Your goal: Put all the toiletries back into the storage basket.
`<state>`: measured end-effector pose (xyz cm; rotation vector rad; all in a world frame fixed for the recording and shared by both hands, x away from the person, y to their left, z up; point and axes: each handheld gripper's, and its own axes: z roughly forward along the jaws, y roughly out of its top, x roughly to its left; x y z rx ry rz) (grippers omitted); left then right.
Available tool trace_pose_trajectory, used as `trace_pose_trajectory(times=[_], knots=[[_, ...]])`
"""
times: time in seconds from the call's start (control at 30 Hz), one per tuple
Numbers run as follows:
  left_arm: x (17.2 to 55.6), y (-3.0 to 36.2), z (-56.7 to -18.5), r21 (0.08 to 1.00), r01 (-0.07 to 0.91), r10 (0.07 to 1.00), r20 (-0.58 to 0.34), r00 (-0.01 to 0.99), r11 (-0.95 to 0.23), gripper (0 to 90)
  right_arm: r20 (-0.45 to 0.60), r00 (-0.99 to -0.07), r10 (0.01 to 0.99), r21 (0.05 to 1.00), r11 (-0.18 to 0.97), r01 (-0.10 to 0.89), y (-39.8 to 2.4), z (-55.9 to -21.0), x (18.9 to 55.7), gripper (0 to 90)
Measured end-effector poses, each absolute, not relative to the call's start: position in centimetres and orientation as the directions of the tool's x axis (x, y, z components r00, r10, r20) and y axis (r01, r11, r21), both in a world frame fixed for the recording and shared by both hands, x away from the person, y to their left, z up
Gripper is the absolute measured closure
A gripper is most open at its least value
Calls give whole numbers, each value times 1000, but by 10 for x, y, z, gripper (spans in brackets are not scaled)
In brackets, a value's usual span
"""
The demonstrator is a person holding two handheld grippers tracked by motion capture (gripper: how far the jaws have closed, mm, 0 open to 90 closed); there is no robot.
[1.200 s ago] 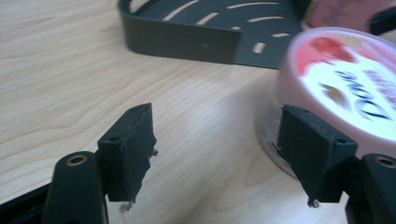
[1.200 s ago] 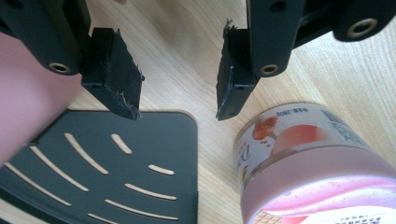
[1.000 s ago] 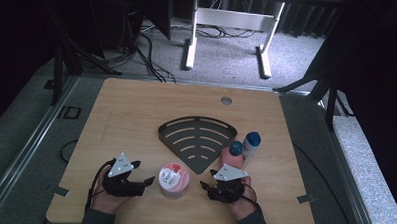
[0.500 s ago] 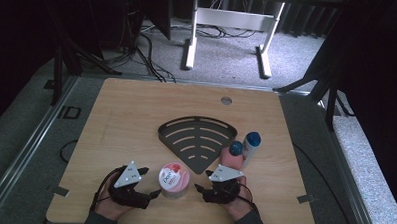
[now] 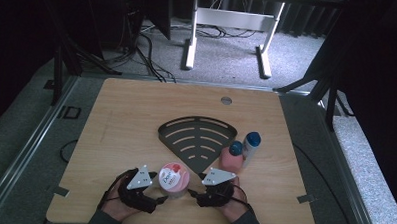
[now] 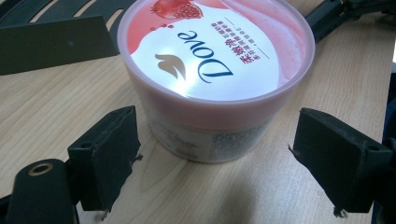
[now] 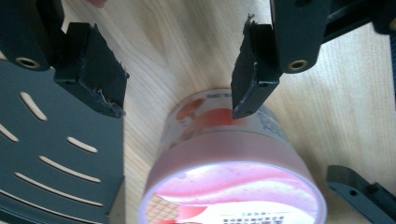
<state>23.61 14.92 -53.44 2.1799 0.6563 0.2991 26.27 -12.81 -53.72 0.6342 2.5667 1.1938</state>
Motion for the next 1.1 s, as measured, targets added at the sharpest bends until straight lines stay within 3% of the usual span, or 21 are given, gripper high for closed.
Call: trace_pose_trajectory(times=[0.73,1.1], knots=[[248,138,-541,757,341,535,13,845,-557,116,-37,-941,337,774,605,186,-109,-537,268,270],[251,140,-540,778,332,534,5,846,-533,112,13,-950,312,776,596,206,-107,-538,280,199]])
